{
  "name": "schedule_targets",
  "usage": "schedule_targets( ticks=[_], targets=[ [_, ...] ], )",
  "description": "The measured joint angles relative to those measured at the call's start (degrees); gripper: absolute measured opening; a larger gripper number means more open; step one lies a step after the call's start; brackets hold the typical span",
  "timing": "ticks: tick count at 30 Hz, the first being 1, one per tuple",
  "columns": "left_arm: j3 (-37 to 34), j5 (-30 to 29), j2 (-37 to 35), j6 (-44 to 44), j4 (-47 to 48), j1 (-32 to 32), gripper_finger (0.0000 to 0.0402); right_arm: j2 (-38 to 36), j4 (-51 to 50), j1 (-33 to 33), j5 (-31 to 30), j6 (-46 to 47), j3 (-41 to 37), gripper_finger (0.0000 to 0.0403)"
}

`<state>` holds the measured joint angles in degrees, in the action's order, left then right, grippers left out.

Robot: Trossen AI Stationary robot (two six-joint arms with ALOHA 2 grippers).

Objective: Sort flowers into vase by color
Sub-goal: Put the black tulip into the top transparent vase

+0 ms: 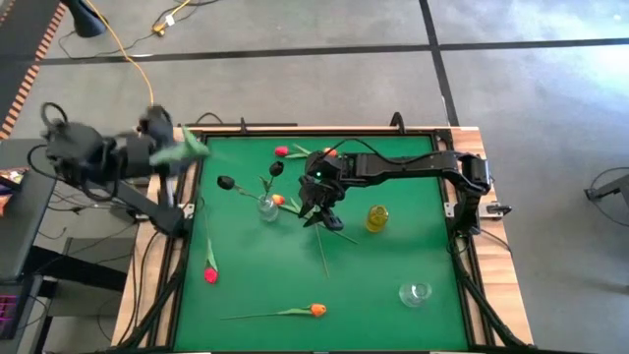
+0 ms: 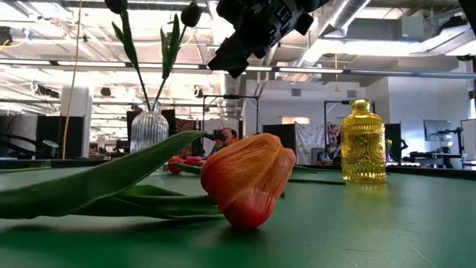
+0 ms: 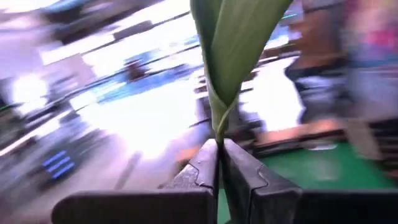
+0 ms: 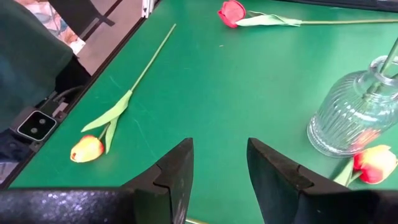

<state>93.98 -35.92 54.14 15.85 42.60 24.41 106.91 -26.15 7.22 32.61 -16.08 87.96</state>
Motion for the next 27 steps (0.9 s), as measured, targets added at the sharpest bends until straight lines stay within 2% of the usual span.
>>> schedule_targets(
  ticks=[3, 8, 13, 19, 23, 27],
  targets=[
    [-1.27, -3.85, -2.58, -2.06, 0.4, -3.47, 0.0, 0.0, 0.0, -0.02, -0.01, 0.14, 0.0, 0.0175],
    [-5.32, -3.87, -6.92, -7.05, 0.37, -9.5, 0.0, 0.0, -0.01, -0.02, -0.01, 0.17, 0.0, 0.0175],
    [-13.35, -2.98, -10.36, -14.75, -0.1, -16.19, 0.0, 0.0, 0.0, -0.02, -0.03, 0.67, 0.0, 0.0175],
    [-20.39, 6.94, -12.88, -16.75, -6.58, -27.3, 0.0, 0.0, 0.01, -0.11, 0.0, 1.15, 0.0, 0.0175],
    [-21.94, 14.76, -12.46, -17.03, -7.37, -35.71, 0.0, 0.0, 0.01, -0.15, 0.06, 2.31, 0.0, 0.0175],
    [-22.11, 25.3, -9.67, -15.79, -8.14, -44.45, 0.0, 0.0, 0.02, -0.47, 0.08, 2.99, 0.0, 0.0175]
  ],
)
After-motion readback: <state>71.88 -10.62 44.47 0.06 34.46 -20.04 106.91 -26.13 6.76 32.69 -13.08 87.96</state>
